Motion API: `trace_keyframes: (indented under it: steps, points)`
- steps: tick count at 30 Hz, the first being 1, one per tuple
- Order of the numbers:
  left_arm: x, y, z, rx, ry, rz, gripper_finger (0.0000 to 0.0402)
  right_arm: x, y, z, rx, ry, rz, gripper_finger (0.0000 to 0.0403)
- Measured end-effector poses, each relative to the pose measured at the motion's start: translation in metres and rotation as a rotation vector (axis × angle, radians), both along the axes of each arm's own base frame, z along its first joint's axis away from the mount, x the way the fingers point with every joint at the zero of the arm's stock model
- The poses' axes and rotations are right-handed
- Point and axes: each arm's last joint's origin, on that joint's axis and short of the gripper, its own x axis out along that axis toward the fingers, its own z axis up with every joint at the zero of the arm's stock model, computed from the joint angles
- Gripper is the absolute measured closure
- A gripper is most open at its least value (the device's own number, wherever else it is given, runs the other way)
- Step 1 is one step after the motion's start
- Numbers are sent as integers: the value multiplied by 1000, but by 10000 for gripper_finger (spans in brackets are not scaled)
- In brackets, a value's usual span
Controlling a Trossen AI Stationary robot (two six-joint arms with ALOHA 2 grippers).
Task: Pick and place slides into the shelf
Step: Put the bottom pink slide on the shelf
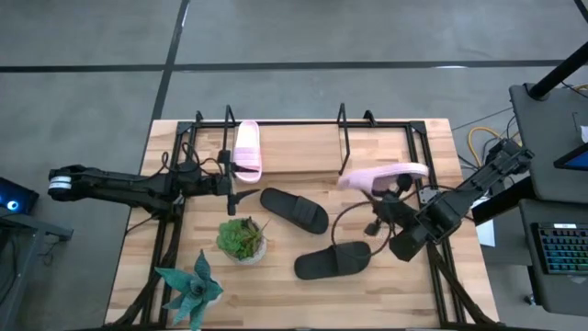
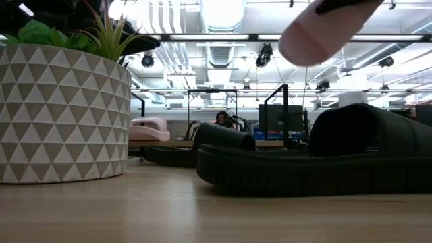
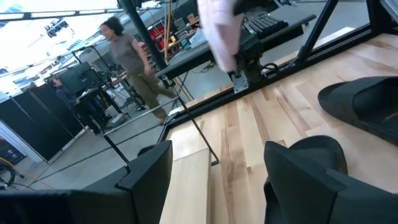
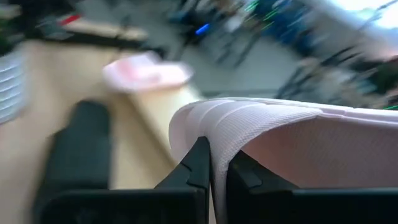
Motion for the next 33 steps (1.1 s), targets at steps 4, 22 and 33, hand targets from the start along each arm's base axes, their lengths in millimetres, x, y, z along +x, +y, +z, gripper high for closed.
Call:
trace_keyframes:
  steps: [4,22,33]
  points:
    - [0,0,3,-62,-34,0,163,4,1,-8,-156,-88,-105,391]
    - [28,1,17,-116,-35,-35,163,36,-11,-14,-139,84,-131,392]
    - [44,4,23,133,11,-4,163,72,-50,70,203,46,51,392]
